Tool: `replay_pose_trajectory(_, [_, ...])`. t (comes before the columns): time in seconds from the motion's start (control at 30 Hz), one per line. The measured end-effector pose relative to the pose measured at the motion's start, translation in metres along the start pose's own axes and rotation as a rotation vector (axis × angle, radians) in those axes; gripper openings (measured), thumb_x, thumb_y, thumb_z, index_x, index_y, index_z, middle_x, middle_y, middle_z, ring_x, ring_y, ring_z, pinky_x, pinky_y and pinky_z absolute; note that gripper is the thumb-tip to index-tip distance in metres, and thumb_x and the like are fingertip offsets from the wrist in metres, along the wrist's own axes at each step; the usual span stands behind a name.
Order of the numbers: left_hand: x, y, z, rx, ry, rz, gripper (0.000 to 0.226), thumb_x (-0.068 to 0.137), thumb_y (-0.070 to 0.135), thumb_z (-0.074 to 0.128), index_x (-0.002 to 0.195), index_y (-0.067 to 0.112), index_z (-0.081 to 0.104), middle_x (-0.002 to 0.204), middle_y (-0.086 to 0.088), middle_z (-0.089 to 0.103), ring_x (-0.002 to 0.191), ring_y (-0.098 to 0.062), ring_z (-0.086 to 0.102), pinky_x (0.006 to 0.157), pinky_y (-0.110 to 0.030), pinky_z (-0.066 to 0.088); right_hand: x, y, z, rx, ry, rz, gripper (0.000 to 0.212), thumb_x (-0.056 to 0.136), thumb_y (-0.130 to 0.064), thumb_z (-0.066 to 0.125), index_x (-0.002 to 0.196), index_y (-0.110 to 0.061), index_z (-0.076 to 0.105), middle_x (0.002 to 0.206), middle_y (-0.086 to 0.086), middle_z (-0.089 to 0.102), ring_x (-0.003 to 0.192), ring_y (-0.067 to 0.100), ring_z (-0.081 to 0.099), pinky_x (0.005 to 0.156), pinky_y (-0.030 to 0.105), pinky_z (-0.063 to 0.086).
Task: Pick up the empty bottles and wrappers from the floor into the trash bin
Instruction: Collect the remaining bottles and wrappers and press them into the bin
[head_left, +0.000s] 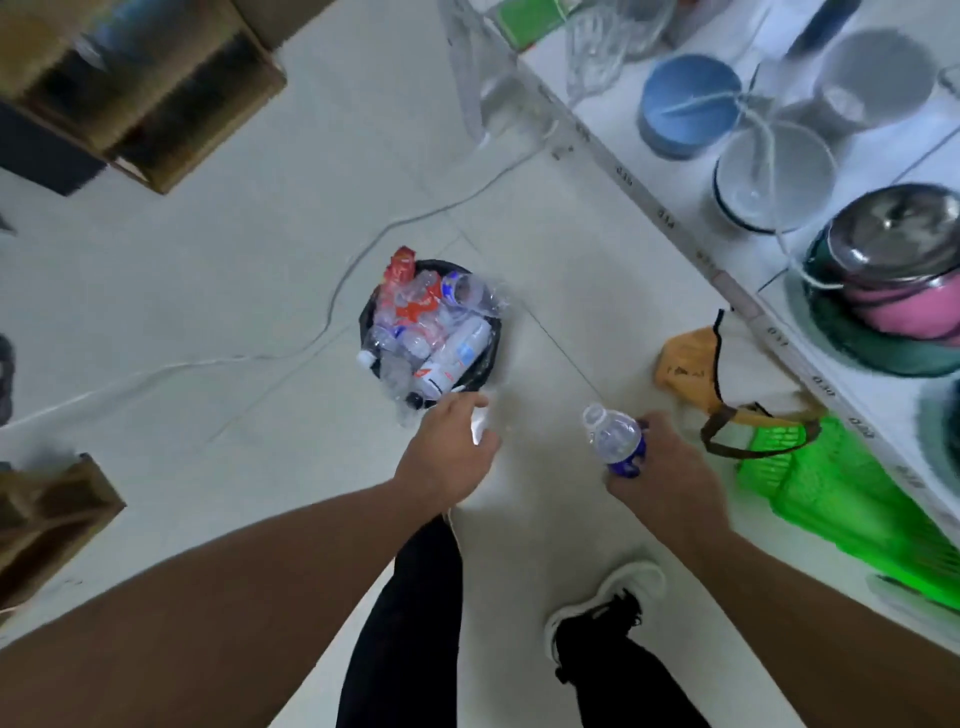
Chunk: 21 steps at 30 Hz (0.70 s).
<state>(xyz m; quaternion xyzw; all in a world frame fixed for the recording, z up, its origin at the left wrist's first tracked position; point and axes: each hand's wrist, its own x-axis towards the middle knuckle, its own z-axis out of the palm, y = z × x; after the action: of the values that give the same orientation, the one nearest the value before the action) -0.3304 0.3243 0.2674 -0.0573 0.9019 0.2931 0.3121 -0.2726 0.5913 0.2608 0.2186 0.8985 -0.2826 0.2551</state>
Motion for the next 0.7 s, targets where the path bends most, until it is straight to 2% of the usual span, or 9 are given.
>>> replay_pose_trajectory(0.1, [-0.034, 0.006, -0.06, -0.115, 0.093, -0.067, 0.041, 0.098, 0.029, 0.062, 0.139, 0.025, 0.06, 0.143, 0.002, 0.054, 0.132, -0.018, 0.053, 0.114, -0.037, 0.041, -0.021, -0.06, -0.03, 0.025, -0.018, 0.005, 0.054, 0.069, -0.041, 0.083, 0.101, -0.033, 0.04, 0.082, -0.007, 0.064, 0.071, 0.028, 0.064, 0.059, 0.036, 0.048])
replay_pose_trajectory(0.17, [-0.046, 0.001, -0.092, -0.177, 0.139, -0.079, 0.028, 0.097, 0.028, 0.062, 0.125, 0.034, 0.064, 0.134, 0.007, 0.055, 0.125, -0.016, 0.056, 0.112, -0.034, 0.042, -0.023, -0.097, -0.038, -0.006, -0.036, -0.061, 0.055, 0.069, -0.048, 0.082, 0.102, -0.033, 0.041, 0.084, -0.01, 0.062, 0.072, 0.023, 0.062, 0.055, 0.03, 0.041])
replay_pose_trajectory(0.27, [-0.043, -0.019, -0.127, -0.233, 0.198, -0.107, 0.021, 0.098, 0.034, 0.062, 0.101, 0.054, 0.058, 0.125, 0.014, 0.05, 0.108, -0.018, 0.06, 0.103, -0.035, 0.046, -0.01, -0.145, -0.029, -0.084, -0.018, -0.167, 0.056, 0.07, -0.049, 0.085, 0.107, -0.025, 0.051, 0.094, -0.004, 0.052, 0.084, 0.026, 0.061, 0.067, 0.034, 0.044])
replay_pose_trajectory(0.33, [-0.029, -0.044, -0.137, -0.235, 0.192, -0.157, 0.021, 0.099, 0.041, 0.06, 0.119, 0.048, 0.061, 0.132, 0.007, 0.053, 0.116, -0.024, 0.059, 0.105, -0.04, 0.047, 0.008, -0.173, -0.01, -0.177, -0.006, -0.21, 0.06, 0.072, -0.048, 0.087, 0.115, -0.017, 0.057, 0.1, -0.001, 0.047, 0.095, 0.032, 0.059, 0.078, 0.038, 0.046])
replay_pose_trajectory(0.37, [-0.018, -0.059, -0.139, -0.221, 0.176, -0.172, 0.033, 0.098, 0.045, 0.058, 0.13, 0.036, 0.061, 0.137, 0.001, 0.053, 0.122, -0.025, 0.057, 0.108, -0.042, 0.046, 0.019, -0.186, 0.002, -0.221, -0.009, -0.219, 0.062, 0.073, -0.049, 0.085, 0.118, -0.016, 0.058, 0.102, 0.0, 0.047, 0.1, 0.034, 0.057, 0.082, 0.039, 0.045])
replay_pose_trajectory(0.43, [0.008, -0.086, -0.142, -0.197, 0.156, -0.178, 0.046, 0.097, 0.045, 0.058, 0.138, 0.024, 0.059, 0.14, -0.005, 0.053, 0.13, -0.027, 0.053, 0.111, -0.042, 0.044, 0.043, -0.213, 0.027, -0.264, -0.032, -0.21, 0.064, 0.077, -0.05, 0.082, 0.125, -0.017, 0.056, 0.111, 0.004, 0.051, 0.11, 0.035, 0.054, 0.085, 0.042, 0.046])
replay_pose_trajectory(0.53, [0.052, -0.121, -0.142, -0.194, 0.168, -0.184, 0.042, 0.098, 0.037, 0.062, 0.137, 0.022, 0.06, 0.139, -0.007, 0.055, 0.13, -0.029, 0.053, 0.11, -0.043, 0.045, 0.086, -0.247, 0.067, -0.266, -0.04, -0.184, 0.072, 0.081, -0.051, 0.08, 0.138, -0.019, 0.052, 0.124, 0.008, 0.054, 0.118, 0.035, 0.056, 0.087, 0.045, 0.051])
replay_pose_trajectory(0.63, [0.098, -0.151, -0.137, -0.191, 0.183, -0.137, 0.028, 0.099, 0.035, 0.061, 0.126, 0.027, 0.061, 0.13, -0.005, 0.057, 0.12, -0.027, 0.057, 0.097, -0.037, 0.045, 0.128, -0.271, 0.104, -0.321, 0.008, -0.17, 0.084, 0.086, -0.052, 0.079, 0.154, -0.025, 0.039, 0.131, 0.008, 0.056, 0.117, 0.038, 0.064, 0.082, 0.044, 0.052])
replay_pose_trajectory(0.7, [0.125, -0.17, -0.13, -0.206, 0.178, -0.098, 0.019, 0.098, 0.036, 0.061, 0.116, 0.036, 0.056, 0.122, 0.003, 0.054, 0.113, -0.022, 0.057, 0.09, -0.032, 0.041, 0.153, -0.278, 0.13, -0.347, 0.012, -0.162, 0.085, 0.089, -0.052, 0.077, 0.156, -0.024, 0.033, 0.135, 0.01, 0.058, 0.116, 0.038, 0.066, 0.083, 0.044, 0.053])
